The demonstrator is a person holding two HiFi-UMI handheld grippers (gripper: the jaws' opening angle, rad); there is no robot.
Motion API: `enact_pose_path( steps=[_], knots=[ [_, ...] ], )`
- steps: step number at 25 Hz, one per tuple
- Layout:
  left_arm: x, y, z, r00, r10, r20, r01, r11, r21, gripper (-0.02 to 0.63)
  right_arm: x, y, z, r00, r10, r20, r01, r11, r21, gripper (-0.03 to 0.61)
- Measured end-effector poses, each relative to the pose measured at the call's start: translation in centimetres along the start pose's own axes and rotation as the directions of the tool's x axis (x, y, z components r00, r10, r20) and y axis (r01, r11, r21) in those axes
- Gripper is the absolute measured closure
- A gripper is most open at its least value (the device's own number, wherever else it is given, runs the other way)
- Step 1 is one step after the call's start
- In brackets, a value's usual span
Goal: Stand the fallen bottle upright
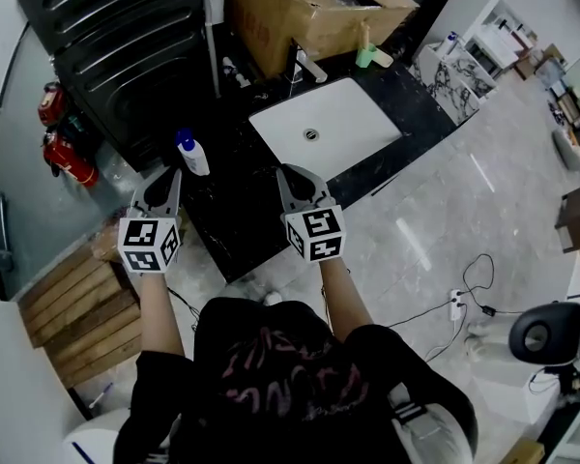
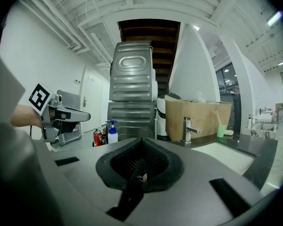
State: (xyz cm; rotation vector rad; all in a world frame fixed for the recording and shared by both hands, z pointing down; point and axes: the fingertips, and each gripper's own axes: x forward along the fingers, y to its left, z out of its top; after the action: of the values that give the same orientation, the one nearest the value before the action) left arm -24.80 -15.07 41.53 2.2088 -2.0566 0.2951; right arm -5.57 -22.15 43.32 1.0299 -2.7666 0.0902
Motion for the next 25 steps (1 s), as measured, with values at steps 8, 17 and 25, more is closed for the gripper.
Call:
enact_pose_path(
  steps=[8, 17, 25],
  knots=[
    [-2.6, -1.3, 0.5, 0.998, 0.041, 0.055, -0.041, 0.999, -0.006, 0.598, -1.5, 0.2, 1.0, 1.0, 0.002, 0.029, -0.001, 1.0, -0.022, 0.565],
    [-4.2, -1.8, 0.6, 0.993, 0.071, 0.089, -0.071, 0.997, -0.01, 0.598, -2.2, 0.5, 1.3, 0.999, -0.004, 0.032, 0.006, 0.999, -0.048, 0.565],
    [-3.9, -1.8, 1.0, 0.992, 0.082, 0.096, -0.081, 0.997, -0.015, 0.598, -2.3, 0.5, 1.0, 1.0, -0.001, 0.025, 0.002, 0.999, -0.045, 0.565]
  ],
)
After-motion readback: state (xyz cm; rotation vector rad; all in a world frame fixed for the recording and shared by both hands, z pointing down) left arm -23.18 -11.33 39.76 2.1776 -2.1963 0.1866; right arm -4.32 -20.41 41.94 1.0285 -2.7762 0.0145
